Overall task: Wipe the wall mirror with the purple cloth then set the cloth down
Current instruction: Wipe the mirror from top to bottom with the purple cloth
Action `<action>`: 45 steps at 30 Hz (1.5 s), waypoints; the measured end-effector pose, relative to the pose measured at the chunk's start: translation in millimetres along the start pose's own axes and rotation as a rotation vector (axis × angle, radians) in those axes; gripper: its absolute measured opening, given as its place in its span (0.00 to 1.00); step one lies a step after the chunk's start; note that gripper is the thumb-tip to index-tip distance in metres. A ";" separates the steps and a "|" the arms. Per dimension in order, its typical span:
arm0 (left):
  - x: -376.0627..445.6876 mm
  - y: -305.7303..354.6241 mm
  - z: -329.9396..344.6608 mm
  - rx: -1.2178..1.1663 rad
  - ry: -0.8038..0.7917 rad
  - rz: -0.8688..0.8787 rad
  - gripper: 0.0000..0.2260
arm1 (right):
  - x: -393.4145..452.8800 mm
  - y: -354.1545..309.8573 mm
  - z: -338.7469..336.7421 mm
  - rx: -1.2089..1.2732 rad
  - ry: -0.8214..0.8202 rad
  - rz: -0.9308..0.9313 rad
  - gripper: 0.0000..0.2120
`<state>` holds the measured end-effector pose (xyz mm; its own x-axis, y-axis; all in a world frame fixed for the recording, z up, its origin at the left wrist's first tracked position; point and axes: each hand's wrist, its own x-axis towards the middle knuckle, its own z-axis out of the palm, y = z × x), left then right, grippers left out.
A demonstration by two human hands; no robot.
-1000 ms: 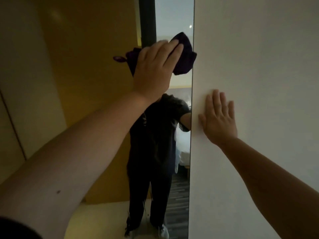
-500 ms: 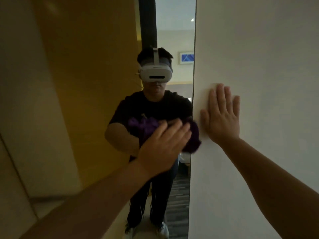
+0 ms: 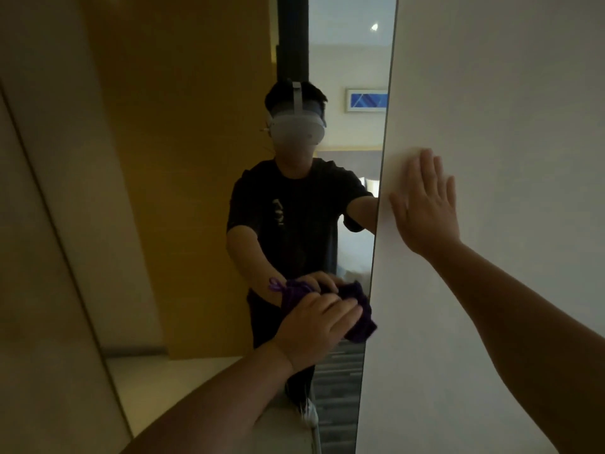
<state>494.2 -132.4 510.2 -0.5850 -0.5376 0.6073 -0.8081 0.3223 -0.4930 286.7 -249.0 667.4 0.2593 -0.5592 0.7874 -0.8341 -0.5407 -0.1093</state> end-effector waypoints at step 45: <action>-288.8 -145.3 -28.0 0.322 0.620 -0.358 0.19 | -198.0 -258.0 192.1 -0.102 0.311 -0.322 0.29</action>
<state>778.6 -2.2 423.8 -0.3008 -0.0023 0.9537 -0.9505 -0.0812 -0.2999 544.1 -119.6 423.2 0.3677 -0.1489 0.9180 -0.7825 -0.5829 0.2188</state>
